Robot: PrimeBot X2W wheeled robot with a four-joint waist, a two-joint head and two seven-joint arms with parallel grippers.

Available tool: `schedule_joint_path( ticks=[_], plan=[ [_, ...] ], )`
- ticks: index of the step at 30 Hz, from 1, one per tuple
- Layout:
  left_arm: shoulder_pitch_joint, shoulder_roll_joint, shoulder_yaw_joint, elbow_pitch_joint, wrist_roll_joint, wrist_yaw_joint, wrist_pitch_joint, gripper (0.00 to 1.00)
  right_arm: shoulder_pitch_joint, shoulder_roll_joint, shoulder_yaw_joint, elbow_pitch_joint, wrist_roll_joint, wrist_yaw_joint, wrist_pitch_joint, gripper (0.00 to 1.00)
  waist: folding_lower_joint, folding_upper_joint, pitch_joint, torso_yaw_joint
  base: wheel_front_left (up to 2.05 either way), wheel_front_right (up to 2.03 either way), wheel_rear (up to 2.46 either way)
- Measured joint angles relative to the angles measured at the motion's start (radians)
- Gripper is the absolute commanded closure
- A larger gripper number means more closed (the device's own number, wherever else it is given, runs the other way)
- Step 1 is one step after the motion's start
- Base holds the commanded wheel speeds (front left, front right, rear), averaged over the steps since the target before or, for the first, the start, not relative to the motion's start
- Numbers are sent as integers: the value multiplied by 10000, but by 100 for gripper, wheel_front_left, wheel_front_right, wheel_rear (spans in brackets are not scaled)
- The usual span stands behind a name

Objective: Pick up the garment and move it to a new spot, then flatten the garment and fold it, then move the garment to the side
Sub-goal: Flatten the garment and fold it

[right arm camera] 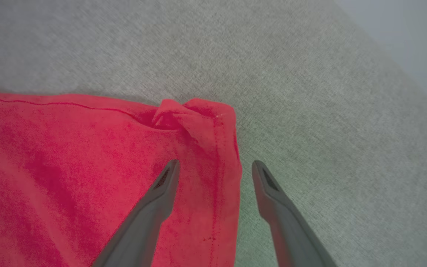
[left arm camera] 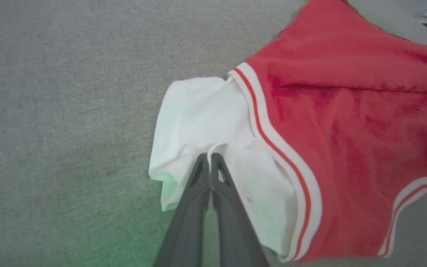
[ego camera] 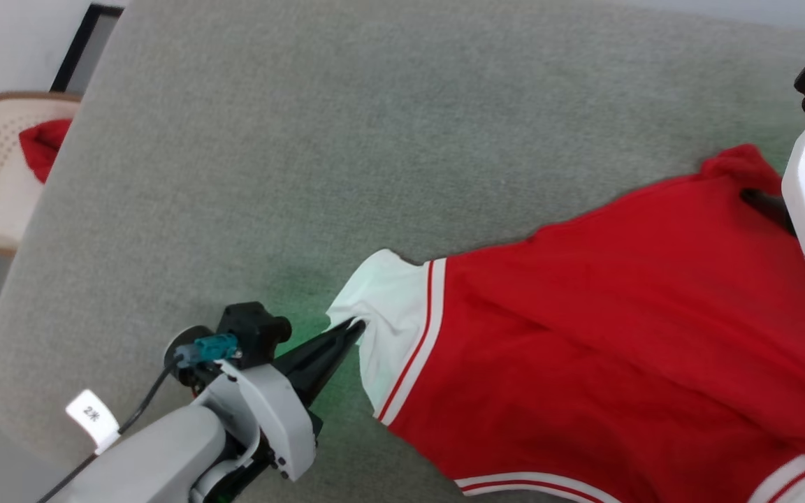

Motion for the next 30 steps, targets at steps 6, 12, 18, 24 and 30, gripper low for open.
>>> schedule_joint_path(
  ticks=[6,12,18,24,30],
  plan=[
    [-251,-395,-127,445,71,-230,-157,100,-811,-198,1108,957,662,0,616,0,0,0,412,391,0,0,0],
    [-516,-731,-265,859,84,-399,-290,100,-1515,-303,1576,1695,1329,2,1417,0,0,0,713,736,0,0,0],
    [-653,-871,-357,1179,61,-506,-418,100,-1957,-245,1864,2150,1730,2,2125,100,0,0,825,881,0,0,0],
    [-738,-819,-464,1363,-84,-539,-405,100,-2021,-130,1919,2449,1893,2,1965,100,0,0,732,769,0,0,0],
    [-1539,-205,-500,999,-516,-566,439,100,-2142,322,1801,2832,1931,0,1421,100,0,0,433,514,0,0,0]
  ],
)
